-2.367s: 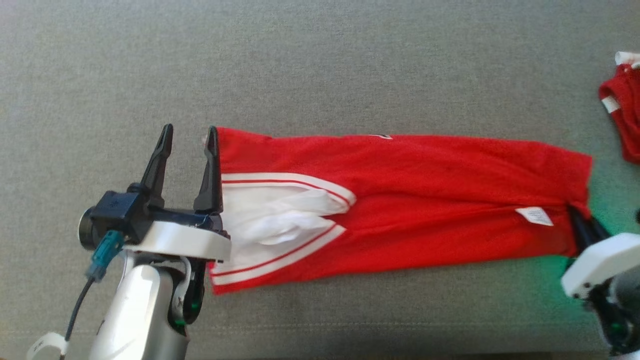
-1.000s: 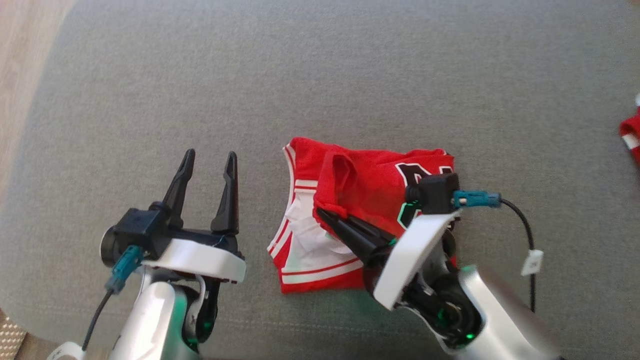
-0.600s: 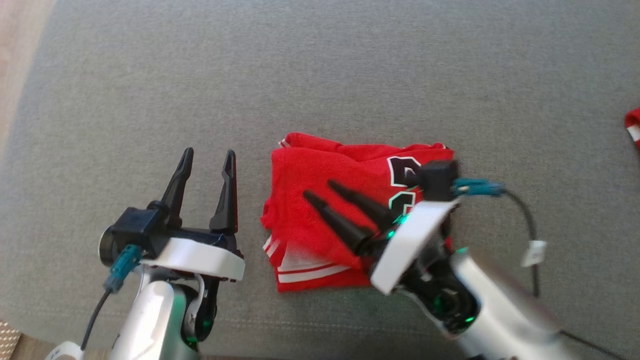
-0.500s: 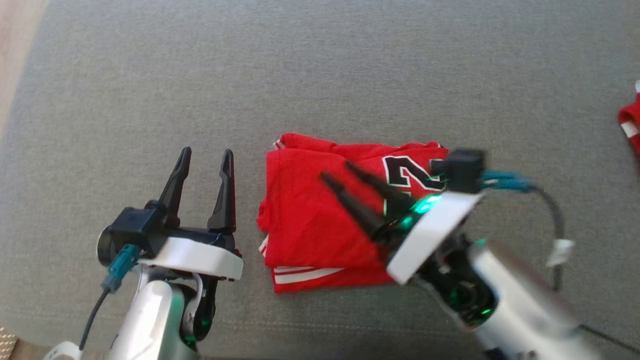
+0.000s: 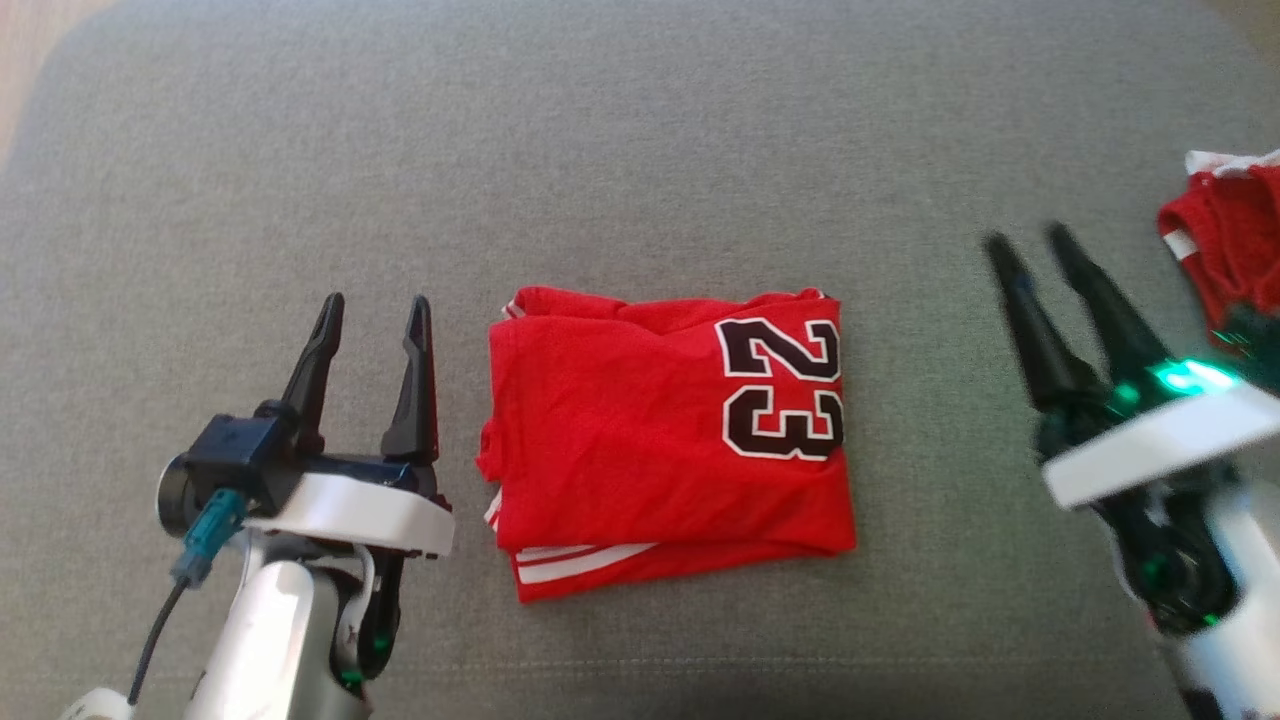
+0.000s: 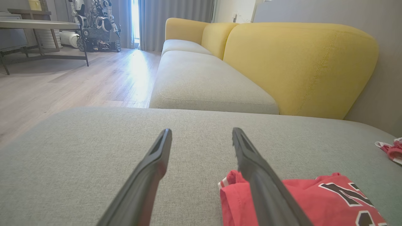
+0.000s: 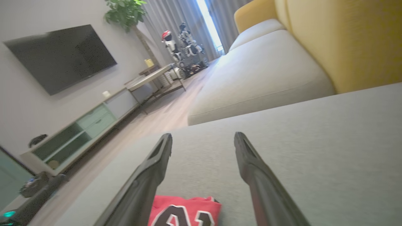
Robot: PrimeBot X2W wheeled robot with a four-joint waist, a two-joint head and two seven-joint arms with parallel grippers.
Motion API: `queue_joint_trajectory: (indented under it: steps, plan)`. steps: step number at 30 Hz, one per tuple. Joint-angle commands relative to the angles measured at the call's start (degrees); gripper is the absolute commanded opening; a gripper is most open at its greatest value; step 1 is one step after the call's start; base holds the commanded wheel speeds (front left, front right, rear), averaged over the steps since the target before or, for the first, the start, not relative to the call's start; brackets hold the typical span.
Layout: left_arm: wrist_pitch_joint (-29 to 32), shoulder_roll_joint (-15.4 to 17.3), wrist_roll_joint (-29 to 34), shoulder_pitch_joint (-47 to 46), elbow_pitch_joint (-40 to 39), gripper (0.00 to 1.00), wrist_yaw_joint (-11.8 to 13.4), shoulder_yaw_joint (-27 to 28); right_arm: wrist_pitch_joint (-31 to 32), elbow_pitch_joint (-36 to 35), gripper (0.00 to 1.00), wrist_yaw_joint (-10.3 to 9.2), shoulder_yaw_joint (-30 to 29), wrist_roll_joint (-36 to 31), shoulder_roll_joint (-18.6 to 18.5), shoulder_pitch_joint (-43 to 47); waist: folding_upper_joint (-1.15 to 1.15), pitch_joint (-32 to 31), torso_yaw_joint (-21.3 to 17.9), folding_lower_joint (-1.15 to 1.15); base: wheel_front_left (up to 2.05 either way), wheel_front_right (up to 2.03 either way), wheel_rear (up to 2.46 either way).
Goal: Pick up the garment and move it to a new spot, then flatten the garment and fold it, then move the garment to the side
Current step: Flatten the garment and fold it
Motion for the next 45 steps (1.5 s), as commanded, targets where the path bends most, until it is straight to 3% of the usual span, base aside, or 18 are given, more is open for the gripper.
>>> queue_joint_trajectory:
  steps: [1, 6, 12, 19, 29, 45]
  plan:
    - [-0.4, 1.1, 0.5, -0.7, -2.0, 1.0, 0.4, 2.3, -0.8, -1.9, 1.0, 0.2, -0.7, -1.1, -1.1, 0.7, 0.0, -0.3, -0.3, 0.0, 0.0, 0.0, 0.0]
    - [-0.3, 1.9, 0.4, 0.1, -2.3, 1.0, 0.9, 2.7, -1.4, -1.8, 1.0, 0.2, -7.7, -8.0, -1.3, 6.2, 0.0, -1.1, -0.9, 0.0, 0.0, 0.0, 0.0]
    - [0.2, 2.6, 0.4, 1.5, -2.6, 1.0, 1.7, 3.1, -3.4, -4.8, 1.0, 0.2, -14.1, -17.6, 2.0, 9.5, 0.0, -2.3, -1.6, 0.0, 0.0, 0.0, 0.0]
    - [0.7, 3.7, 0.7, 4.1, -2.9, 1.0, 2.8, 3.4, -3.9, -7.6, 1.0, 0.2, -16.7, -24.5, 5.5, 11.4, 0.0, -5.4, -1.6, 0.0, 0.0, 0.0, 0.0]
    - [1.8, 4.8, 0.9, 9.1, -3.8, 1.0, 4.2, 3.4, -1.4, -7.2, 1.0, 0.2, -15.8, -27.6, 7.8, 15.2, 0.0, -9.2, -1.6, 0.0, 0.0, 0.0, 0.0]
    - [2.9, 5.5, 0.3, 12.6, -3.6, 1.0, 4.4, 2.1, 1.1, -6.9, 1.0, 0.2, -15.3, -28.8, 8.5, 18.6, 0.0, -13.1, -1.6, 0.0, 0.0, 0.0, 0.0]
